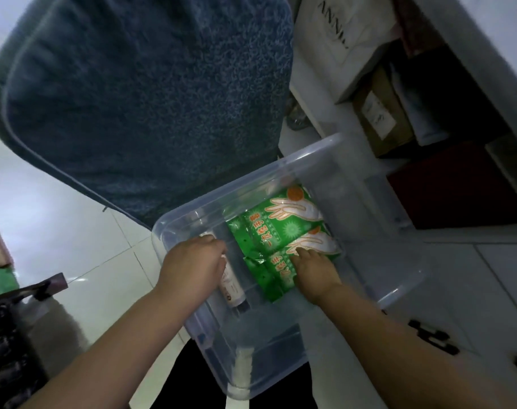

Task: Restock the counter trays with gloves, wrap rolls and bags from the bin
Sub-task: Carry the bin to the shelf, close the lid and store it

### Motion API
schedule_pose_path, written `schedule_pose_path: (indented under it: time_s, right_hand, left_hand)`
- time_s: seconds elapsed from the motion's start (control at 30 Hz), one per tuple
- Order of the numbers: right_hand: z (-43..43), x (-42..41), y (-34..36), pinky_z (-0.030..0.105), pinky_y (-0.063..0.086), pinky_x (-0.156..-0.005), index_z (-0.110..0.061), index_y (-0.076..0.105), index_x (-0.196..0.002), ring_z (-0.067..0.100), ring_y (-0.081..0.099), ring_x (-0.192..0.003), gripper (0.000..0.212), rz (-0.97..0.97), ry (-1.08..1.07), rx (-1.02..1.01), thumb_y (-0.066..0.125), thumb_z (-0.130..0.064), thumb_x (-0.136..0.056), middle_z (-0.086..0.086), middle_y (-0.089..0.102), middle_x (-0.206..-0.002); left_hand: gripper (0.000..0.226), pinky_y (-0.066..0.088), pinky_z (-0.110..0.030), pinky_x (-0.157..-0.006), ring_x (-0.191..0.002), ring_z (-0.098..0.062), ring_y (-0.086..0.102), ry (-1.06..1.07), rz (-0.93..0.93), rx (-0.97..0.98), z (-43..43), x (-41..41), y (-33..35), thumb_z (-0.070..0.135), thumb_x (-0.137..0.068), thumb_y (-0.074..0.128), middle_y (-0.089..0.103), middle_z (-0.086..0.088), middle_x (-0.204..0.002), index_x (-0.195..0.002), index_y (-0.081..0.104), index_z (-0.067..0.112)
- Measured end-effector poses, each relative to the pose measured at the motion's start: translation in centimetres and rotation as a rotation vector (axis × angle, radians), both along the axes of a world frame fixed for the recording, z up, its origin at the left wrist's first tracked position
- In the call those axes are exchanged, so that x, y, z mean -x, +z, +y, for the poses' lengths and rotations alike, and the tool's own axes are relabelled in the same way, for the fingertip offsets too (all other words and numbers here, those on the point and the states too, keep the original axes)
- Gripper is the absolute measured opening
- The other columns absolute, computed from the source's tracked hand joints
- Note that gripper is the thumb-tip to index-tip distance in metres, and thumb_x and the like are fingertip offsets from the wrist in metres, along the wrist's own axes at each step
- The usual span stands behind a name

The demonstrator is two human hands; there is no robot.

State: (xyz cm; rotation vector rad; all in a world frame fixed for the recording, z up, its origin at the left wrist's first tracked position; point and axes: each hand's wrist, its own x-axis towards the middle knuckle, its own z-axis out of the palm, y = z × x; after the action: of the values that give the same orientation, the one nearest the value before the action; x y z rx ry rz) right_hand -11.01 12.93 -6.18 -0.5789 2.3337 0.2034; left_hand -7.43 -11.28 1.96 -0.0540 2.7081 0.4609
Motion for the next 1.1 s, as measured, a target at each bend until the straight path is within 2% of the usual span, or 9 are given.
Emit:
schedule_pose_path:
  time_s: [0.13, 0.2, 0.27, 0.43, 0.6, 0.73, 0.83, 0.93, 1.1]
  right_hand:
    - [0.6, -3.0, 4.6, 0.037, 0.045, -0.081, -0.01, 0.061, -0.109, 0.031, 0.056, -0.102, 0.03, 0.169, -0.181, 0.111, 0.053, -0.01, -0.08, 0.014, 0.061, -0.109]
    - [1.5, -4.2, 7.1, 0.035, 0.05, -0.06, -0.011, 0.067, -0.077, 0.031, 0.062, -0.075, 0.018, 0.265, -0.269, 0.155, 0.073, -0.005, -0.061, 0.01, 0.066, -0.078]
    - [3.0, -5.3, 8.7, 0.032, 0.048, -0.05, -0.012, 0.066, -0.062, 0.029, 0.061, -0.061, 0.026, 0.359, -0.359, 0.167, 0.081, -0.002, -0.043, 0.006, 0.063, -0.062]
    - [5.6, -8.1, 10.3, 0.038, 0.05, -0.062, -0.014, 0.071, -0.071, 0.032, 0.063, -0.072, 0.032, 0.515, -0.641, 0.127, 0.087, -0.009, -0.044, 0.007, 0.067, -0.072]
    - [4.9, -9.5, 9.5, 0.045, 0.049, -0.076, -0.002, 0.058, -0.105, 0.038, 0.052, -0.094, 0.045, 0.53, -1.026, 0.182, 0.079, -0.012, -0.067, 0.02, 0.057, -0.108]
    - [2.3, -10.3, 9.1, 0.042, 0.051, -0.068, -0.006, 0.046, -0.112, 0.034, 0.055, -0.086, 0.036, 0.543, -1.407, 0.383, 0.064, -0.006, -0.082, 0.016, 0.044, -0.113]
    - [0.3, -10.8, 8.5, 0.038, 0.05, -0.07, -0.006, 0.049, -0.109, 0.033, 0.057, -0.084, 0.026, 0.56, -1.708, 0.429, 0.056, -0.004, -0.084, 0.016, 0.054, -0.102]
    - [-0.8, -11.4, 8.0, 0.032, 0.041, -0.063, -0.002, 0.053, -0.096, 0.034, 0.058, -0.077, 0.011, 0.503, -1.906, 0.399, 0.051, -0.008, -0.087, 0.018, 0.058, -0.085]
    - [-1.2, -14.6, 9.5, 0.03, 0.033, -0.059, -0.009, 0.045, -0.083, 0.029, 0.051, -0.069, 0.007, 0.631, -2.06, 0.363, 0.052, -0.007, -0.083, 0.012, 0.052, -0.077]
  left_hand:
    - [0.019, 0.046, -0.033, -0.072, -0.095, -0.022, 0.06, -0.076, 0.023, 0.031, 0.1, 1.8, 2.9, 0.024, -0.088, 0.05, 0.066, 0.0, -0.101, -0.098, 0.064, 0.018]
    - [0.02, 0.048, -0.034, -0.073, -0.097, -0.022, 0.059, -0.118, 0.035, 0.077, 0.6, 3.0, 4.1, 0.023, -0.089, 0.049, 0.065, -0.001, -0.102, -0.099, 0.064, 0.017]
    - [0.021, 0.047, -0.036, -0.075, -0.1, -0.024, 0.058, -0.137, 0.031, 0.11, 1.1, 4.1, 4.9, 0.022, -0.09, 0.047, 0.064, -0.003, -0.104, -0.101, 0.063, 0.015]
    - [0.027, 0.042, -0.038, -0.082, -0.108, -0.028, 0.05, -0.209, 0.044, 0.217, 2.4, 6.4, 4.9, 0.014, -0.087, 0.05, 0.056, -0.01, -0.116, -0.113, 0.055, 0.01]
    - [0.058, 0.036, -0.038, -0.098, -0.126, -0.029, 0.038, -0.278, 0.031, 0.25, 2.5, 8.7, 2.9, 0.013, -0.086, 0.053, 0.037, -0.014, -0.144, -0.138, 0.03, 0.005]
    - [0.061, 0.043, -0.04, -0.092, -0.121, -0.031, 0.046, -0.25, -0.044, 0.202, 2.8, 10.3, 1.4, 0.009, -0.09, 0.047, 0.041, -0.018, -0.139, -0.143, 0.018, 0.001]
    - [0.039, 0.046, -0.043, -0.081, -0.107, -0.035, 0.055, -0.264, -0.031, 0.152, 2.2, 11.2, 1.0, 0.001, -0.089, 0.045, 0.052, -0.02, -0.124, -0.127, 0.039, 0.001]
    - [0.012, 0.043, -0.038, -0.063, -0.088, -0.037, 0.061, -0.286, 0.014, 0.096, 1.7, 11.8, 1.3, 0.012, -0.091, 0.049, 0.062, -0.021, -0.101, -0.098, 0.049, 0.002]
    - [0.018, 0.038, -0.033, -0.057, -0.076, -0.037, 0.061, -0.347, 0.064, 0.014, 2.7, 10.4, 2.9, 0.021, -0.087, 0.056, 0.064, -0.02, -0.086, -0.086, 0.05, 0.005]
